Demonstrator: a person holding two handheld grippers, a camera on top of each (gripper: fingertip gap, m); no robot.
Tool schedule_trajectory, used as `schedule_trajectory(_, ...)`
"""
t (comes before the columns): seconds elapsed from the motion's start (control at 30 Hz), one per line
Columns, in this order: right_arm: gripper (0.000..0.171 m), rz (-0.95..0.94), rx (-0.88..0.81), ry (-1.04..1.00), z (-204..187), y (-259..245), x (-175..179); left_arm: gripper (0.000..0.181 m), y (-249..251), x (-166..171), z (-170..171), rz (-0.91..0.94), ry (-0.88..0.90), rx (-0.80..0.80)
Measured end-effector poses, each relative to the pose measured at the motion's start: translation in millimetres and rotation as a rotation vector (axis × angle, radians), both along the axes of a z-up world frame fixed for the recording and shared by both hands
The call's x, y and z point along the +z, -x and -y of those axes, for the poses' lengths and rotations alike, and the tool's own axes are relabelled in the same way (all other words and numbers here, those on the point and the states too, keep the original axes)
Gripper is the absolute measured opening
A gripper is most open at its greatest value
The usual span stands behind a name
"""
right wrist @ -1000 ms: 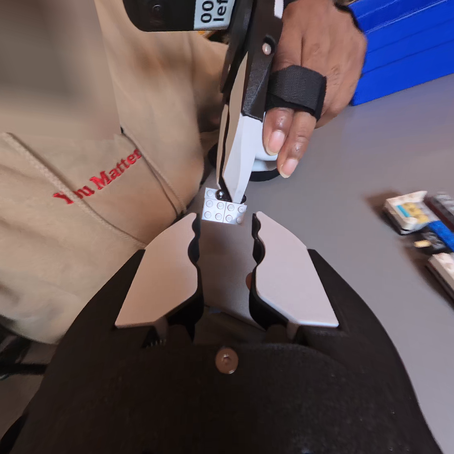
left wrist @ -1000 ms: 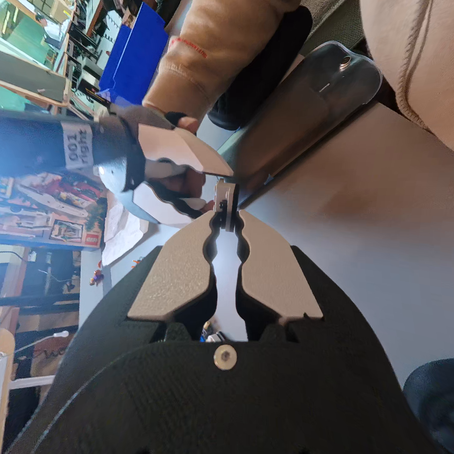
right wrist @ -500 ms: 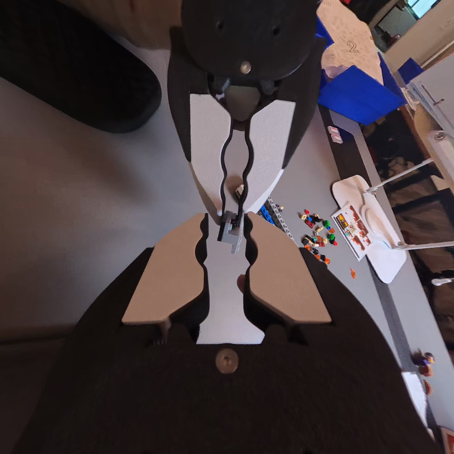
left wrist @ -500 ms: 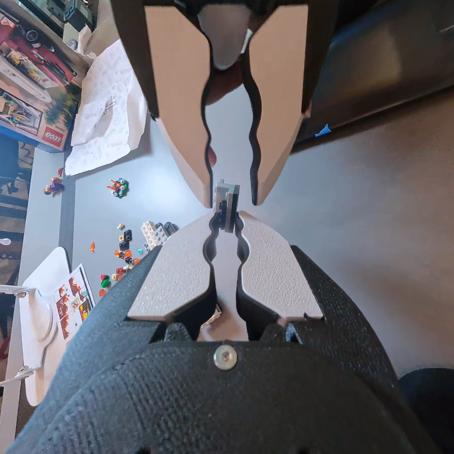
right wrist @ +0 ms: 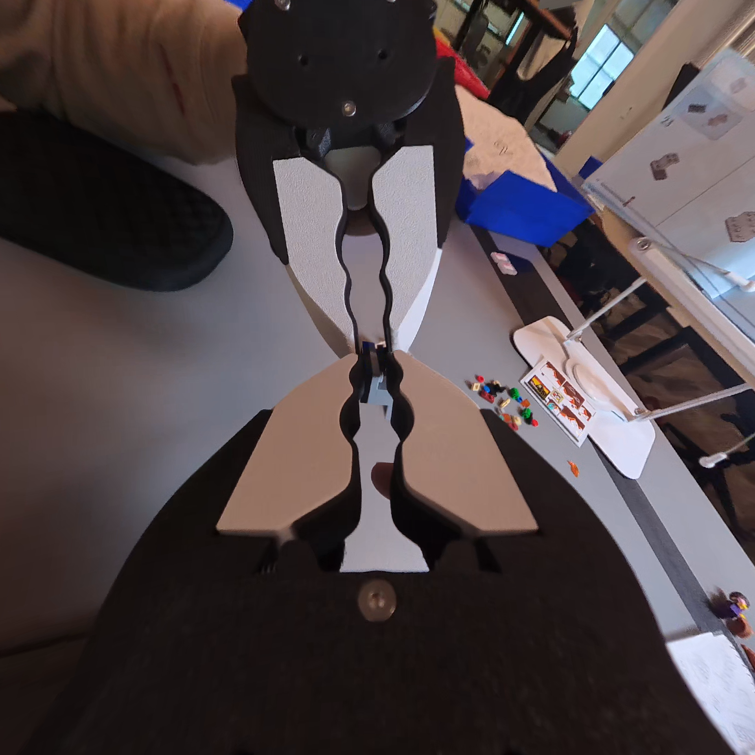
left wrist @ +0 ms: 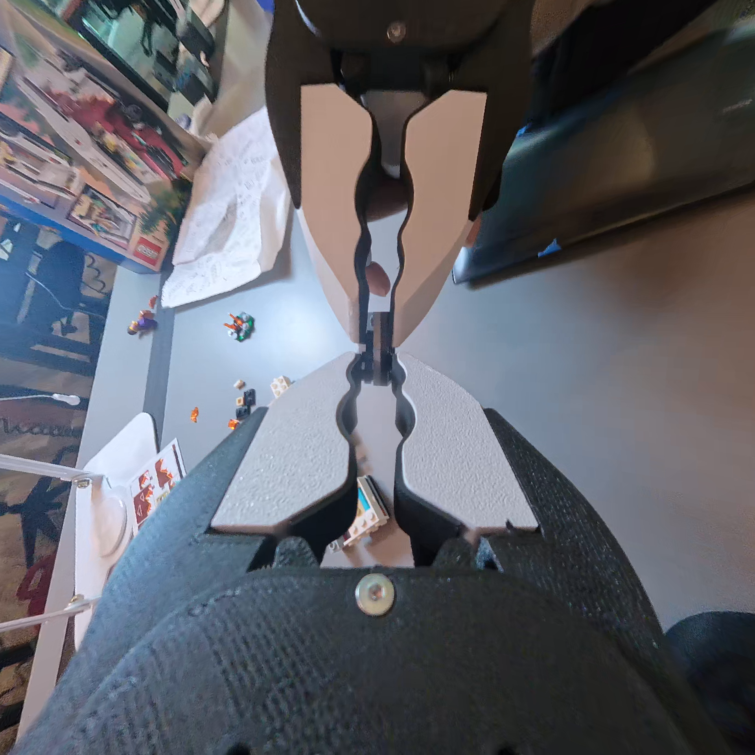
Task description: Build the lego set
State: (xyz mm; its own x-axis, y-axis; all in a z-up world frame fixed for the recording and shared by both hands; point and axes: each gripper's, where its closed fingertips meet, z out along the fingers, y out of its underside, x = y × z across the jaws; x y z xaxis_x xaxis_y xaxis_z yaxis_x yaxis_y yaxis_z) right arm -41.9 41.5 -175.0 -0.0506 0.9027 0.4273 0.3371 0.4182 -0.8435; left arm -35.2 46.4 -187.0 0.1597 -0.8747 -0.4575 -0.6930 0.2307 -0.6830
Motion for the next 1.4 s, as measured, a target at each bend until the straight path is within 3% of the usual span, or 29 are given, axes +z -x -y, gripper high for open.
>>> schedule_trajectory(0.2,0.008,-0.198,0.084,0.059,5,-7,28,0.015,-4,32,8,0.168,-0.034,-0.061)
schedule_trajectory(0.67,0.008,-0.286,0.112,0.011,11,-12,42,0.014,-9,44,12,0.252,-0.021,-0.066)
schedule_trajectory(1.4,0.012,-0.206,0.102,-0.103,22,-12,45,0.013,-14,51,20,0.111,-0.283,-0.086)
